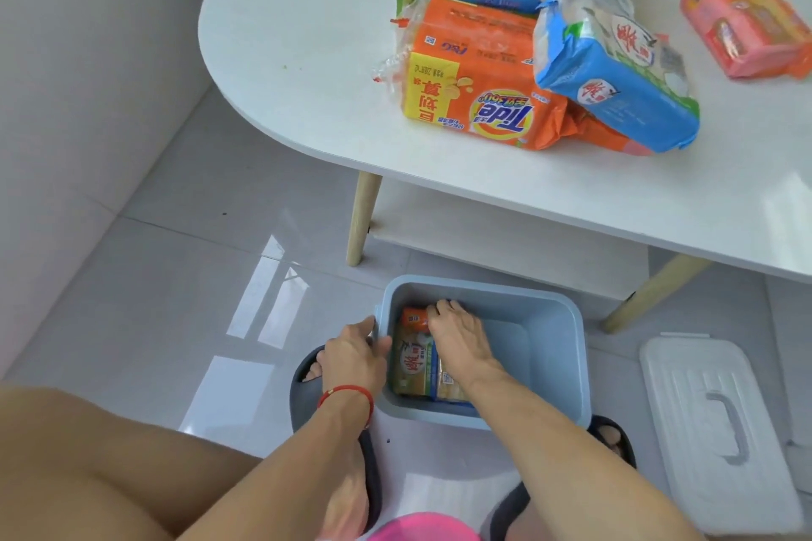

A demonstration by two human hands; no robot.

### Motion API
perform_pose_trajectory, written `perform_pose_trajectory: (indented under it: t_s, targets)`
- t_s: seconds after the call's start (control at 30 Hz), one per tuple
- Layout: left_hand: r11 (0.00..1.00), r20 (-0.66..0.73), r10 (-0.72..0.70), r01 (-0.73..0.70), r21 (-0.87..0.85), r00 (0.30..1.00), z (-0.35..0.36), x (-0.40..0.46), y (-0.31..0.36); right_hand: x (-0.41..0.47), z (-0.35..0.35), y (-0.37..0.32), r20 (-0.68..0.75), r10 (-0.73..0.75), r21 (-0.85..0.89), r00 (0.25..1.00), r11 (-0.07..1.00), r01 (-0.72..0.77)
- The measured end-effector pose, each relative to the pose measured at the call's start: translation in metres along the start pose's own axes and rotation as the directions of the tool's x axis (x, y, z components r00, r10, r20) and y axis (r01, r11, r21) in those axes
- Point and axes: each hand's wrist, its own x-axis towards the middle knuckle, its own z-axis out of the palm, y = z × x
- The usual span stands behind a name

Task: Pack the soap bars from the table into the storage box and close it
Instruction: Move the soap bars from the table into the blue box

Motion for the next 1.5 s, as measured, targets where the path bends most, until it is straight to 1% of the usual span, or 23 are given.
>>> perform_pose_trajectory:
  t_s: [0.1,0.13,0.27,0.4,0.43,0.5,0.53,0.6,0.67,0.73,0.8,0.87,0.9,0.97,1.0,1.03,1.07,1.1,1.17,1.2,1.3,1.37,1.5]
  targets:
    - [1.000,0.007,-0.002,0.002,-0.001,1.000,0.002,-0.001,-0.002,-0.022,0.007,0.004,-0.114,-0.024,0.045,0.993,0.999,0.029]
    - [1.000,0.005,-0.007,0.007,-0.002,1.000,0.002,-0.001,-0.002,-0.029,0.012,0.007,-0.118,-0.019,0.075,0.993,0.997,0.028]
    - [0.999,0.012,-0.033,0.033,0.000,0.999,0.006,0.002,-0.003,-0.039,0.029,0.014,0.074,0.012,0.227,0.997,0.973,-0.029]
    - [0.997,0.031,-0.079,0.079,0.009,0.996,0.001,0.003,0.004,-0.028,0.005,0.018,0.251,-0.047,0.255,0.967,0.967,-0.019]
    - [0.997,0.030,-0.066,0.065,0.042,0.997,-0.003,-0.002,0.009,-0.030,-0.007,0.019,0.260,-0.051,0.272,0.964,0.962,-0.023]
    - [0.990,0.007,0.011,-0.012,0.139,1.000,-0.014,-0.012,0.025,-0.037,-0.038,0.020,0.208,-0.043,0.291,0.977,0.957,-0.020]
    - [0.982,-0.006,0.066,-0.064,0.175,0.998,-0.020,-0.019,0.036,-0.042,-0.054,0.019,0.184,-0.055,0.288,0.981,0.957,0.000]
    - [0.965,-0.086,0.226,-0.211,0.157,0.970,-0.035,-0.039,0.063,-0.058,-0.097,0.019,0.174,-0.112,0.237,0.978,0.969,0.069]
    - [0.912,-0.204,0.411,-0.403,0.079,0.889,-0.054,-0.065,0.094,-0.074,-0.145,0.018,0.186,-0.174,0.142,0.967,0.979,0.149]
    - [0.803,-0.330,0.575,-0.594,0.053,0.749,-0.082,-0.087,0.124,-0.092,-0.198,0.019,0.103,-0.236,0.048,0.966,0.971,0.232]
    - [0.684,-0.403,0.690,-0.724,0.092,0.601,-0.115,-0.101,0.152,-0.110,-0.249,0.025,-0.029,-0.296,0.022,0.955,0.955,0.296]
    - [0.593,-0.403,0.773,-0.784,0.183,0.491,-0.145,-0.100,0.176,-0.124,-0.291,0.038,-0.214,-0.320,0.039,0.923,0.941,0.336]
    - [0.552,-0.380,0.811,-0.798,0.243,0.445,-0.158,-0.094,0.187,-0.128,-0.306,0.046,-0.325,-0.320,0.056,0.890,0.933,0.356]
    - [0.469,-0.292,0.879,-0.793,0.389,0.377,-0.179,-0.080,0.210,-0.127,-0.330,0.067,-0.568,-0.260,0.075,0.781,0.928,0.364]
    - [0.422,-0.215,0.907,-0.772,0.476,0.363,-0.186,-0.071,0.219,-0.121,-0.338,0.076,-0.646,-0.215,0.069,0.732,0.939,0.336]
    - [0.369,-0.135,0.924,-0.745,0.556,0.357,-0.190,-0.061,0.226,-0.113,-0.343,0.083,-0.681,-0.177,0.047,0.710,0.958,0.284]
    - [0.329,-0.071,0.929,-0.724,0.605,0.363,-0.190,-0.053,0.230,-0.103,-0.343,0.088,-0.668,-0.152,0.017,0.728,0.976,0.218]
    - [0.318,-0.036,0.924,-0.715,0.623,0.380,-0.188,-0.046,0.231,-0.093,-0.342,0.091,-0.625,-0.119,0.018,0.772,0.986,0.167]
    - [0.327,-0.005,0.912,-0.721,0.612,0.410,-0.180,-0.034,0.229,-0.076,-0.336,0.092,-0.537,-0.053,0.129,0.842,0.981,0.144]
    - [0.323,0.009,0.911,-0.725,0.608,0.413,-0.176,-0.031,0.229,-0.069,-0.333,0.092,-0.525,-0.038,0.185,0.850,0.970,0.158]
    - [0.294,0.026,0.916,-0.712,0.638,0.401,-0.176,-0.024,0.237,-0.060,-0.331,0.099,-0.561,-0.016,0.260,0.828,0.946,0.194]
    - [0.304,0.017,0.910,-0.695,0.652,0.414,-0.178,-0.024,0.241,-0.060,-0.333,0.103,-0.568,-0.009,0.272,0.823,0.942,0.198]
    - [0.321,-0.015,0.898,-0.631,0.706,0.440,-0.177,-0.027,0.246,-0.067,-0.332,0.120,-0.516,0.053,0.297,0.855,0.947,0.120]
